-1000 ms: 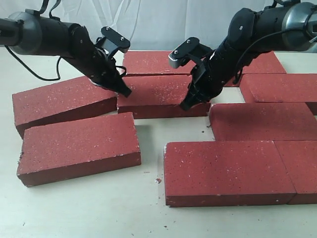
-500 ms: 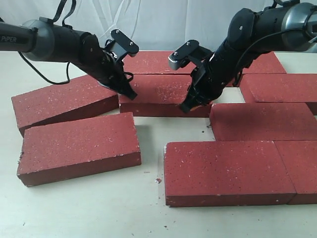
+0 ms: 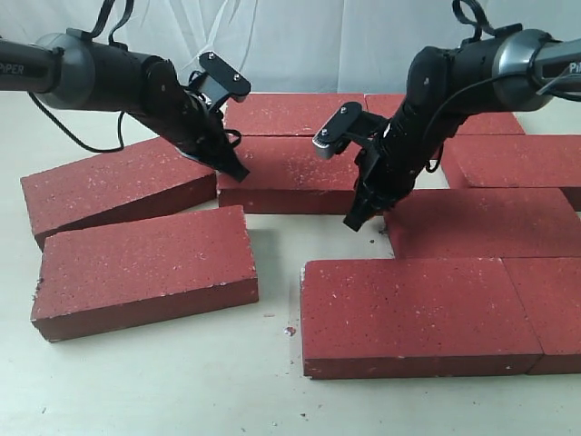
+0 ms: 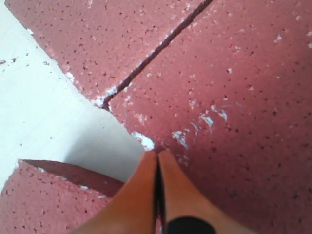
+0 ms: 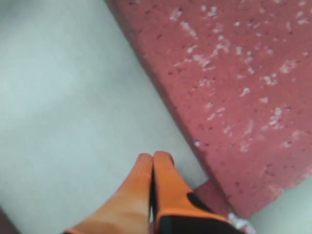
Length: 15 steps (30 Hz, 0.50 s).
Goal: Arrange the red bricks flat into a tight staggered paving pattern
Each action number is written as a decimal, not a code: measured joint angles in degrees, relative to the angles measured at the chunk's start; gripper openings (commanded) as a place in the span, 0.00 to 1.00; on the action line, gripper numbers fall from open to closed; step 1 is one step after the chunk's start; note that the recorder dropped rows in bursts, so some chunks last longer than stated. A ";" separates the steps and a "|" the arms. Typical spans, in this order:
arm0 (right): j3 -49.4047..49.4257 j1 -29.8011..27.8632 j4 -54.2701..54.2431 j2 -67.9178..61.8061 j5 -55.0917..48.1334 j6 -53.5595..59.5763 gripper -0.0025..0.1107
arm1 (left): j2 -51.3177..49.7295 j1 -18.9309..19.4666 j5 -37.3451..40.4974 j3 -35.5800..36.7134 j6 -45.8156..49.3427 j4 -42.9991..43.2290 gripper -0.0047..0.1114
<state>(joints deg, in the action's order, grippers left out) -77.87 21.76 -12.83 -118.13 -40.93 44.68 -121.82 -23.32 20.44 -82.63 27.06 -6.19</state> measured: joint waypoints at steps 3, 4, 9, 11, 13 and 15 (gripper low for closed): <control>0.00 0.00 1.51 -0.77 3.07 -1.35 0.01 | 0.25 0.00 1.40 0.00 0.00 0.00 0.04; 0.00 0.00 2.33 -0.92 3.48 -2.07 0.01 | 0.37 0.08 1.89 0.00 0.00 0.00 0.04; 0.00 0.00 6.32 -0.95 4.71 -7.63 0.01 | 0.37 0.12 1.98 0.00 0.00 -0.50 0.04; 0.00 0.00 6.53 -1.05 4.71 -8.73 0.01 | 0.37 0.12 1.69 0.00 0.00 -0.77 0.04; 0.00 0.00 6.67 -1.05 4.81 -9.12 0.01 | -0.14 0.12 0.88 0.00 0.00 -1.02 0.04; 0.00 0.00 6.67 -1.05 4.90 -9.36 0.01 | -0.54 0.35 -1.02 0.00 0.00 -1.02 0.04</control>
<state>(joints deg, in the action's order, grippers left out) -77.87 21.76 -6.16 -119.18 -36.03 35.31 -122.36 -22.97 19.42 -82.63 27.06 -7.21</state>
